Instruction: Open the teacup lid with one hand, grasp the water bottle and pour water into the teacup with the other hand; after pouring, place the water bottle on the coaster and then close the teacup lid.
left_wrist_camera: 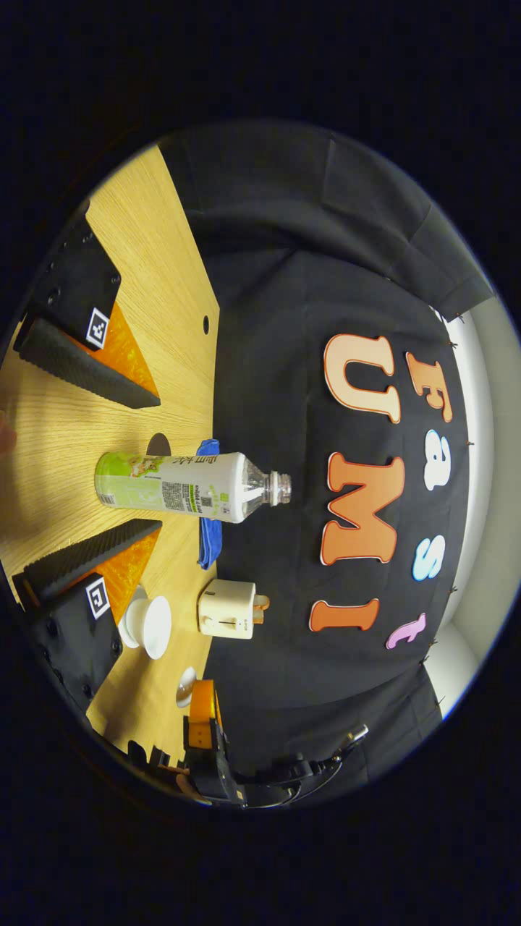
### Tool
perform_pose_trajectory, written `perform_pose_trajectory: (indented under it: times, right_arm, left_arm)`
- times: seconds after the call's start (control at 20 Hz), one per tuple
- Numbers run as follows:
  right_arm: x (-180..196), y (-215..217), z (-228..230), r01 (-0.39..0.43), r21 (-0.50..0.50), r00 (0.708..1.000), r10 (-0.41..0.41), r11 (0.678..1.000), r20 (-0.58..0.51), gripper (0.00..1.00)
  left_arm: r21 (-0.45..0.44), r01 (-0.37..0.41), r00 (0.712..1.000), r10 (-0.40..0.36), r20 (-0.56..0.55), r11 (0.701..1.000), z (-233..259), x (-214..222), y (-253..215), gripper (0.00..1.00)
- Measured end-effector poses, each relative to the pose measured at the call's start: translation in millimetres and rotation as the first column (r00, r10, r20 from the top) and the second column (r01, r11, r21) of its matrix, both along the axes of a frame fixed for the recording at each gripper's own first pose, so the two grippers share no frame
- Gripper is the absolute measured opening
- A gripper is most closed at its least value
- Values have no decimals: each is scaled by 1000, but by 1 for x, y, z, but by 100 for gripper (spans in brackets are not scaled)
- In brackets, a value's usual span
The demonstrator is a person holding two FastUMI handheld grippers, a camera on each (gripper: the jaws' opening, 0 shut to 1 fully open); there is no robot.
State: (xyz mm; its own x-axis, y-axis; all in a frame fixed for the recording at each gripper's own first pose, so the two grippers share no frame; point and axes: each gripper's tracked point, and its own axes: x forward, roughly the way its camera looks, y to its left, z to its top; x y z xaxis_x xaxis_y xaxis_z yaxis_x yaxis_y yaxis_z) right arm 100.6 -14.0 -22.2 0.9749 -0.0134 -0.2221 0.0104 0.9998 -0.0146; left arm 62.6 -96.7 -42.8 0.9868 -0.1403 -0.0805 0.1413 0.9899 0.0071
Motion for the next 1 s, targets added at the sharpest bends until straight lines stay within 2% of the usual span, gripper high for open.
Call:
perform_pose_trajectory:
  times: [0.2,0.35,0.75,1.0]
  right_arm:
    - [-5,-13,-16,4,22,1000,-4,1000,-13,19]
    - [-8,-20,-29,7,50,999,-5,999,-35,19]
    - [-22,-34,-42,15,129,1000,-12,992,-20,19]
    - [-23,-34,-44,0,153,1000,3,988,-21,19]
  left_arm:
    - [-8,-19,1000,19,-17,1000,-6,23,-7,99]
    - [18,-41,999,42,-18,999,-8,34,-6,99]
    - [33,15,1000,-14,-25,999,-11,46,-24,99]
    - [84,30,998,-25,-53,996,-16,63,-33,98]
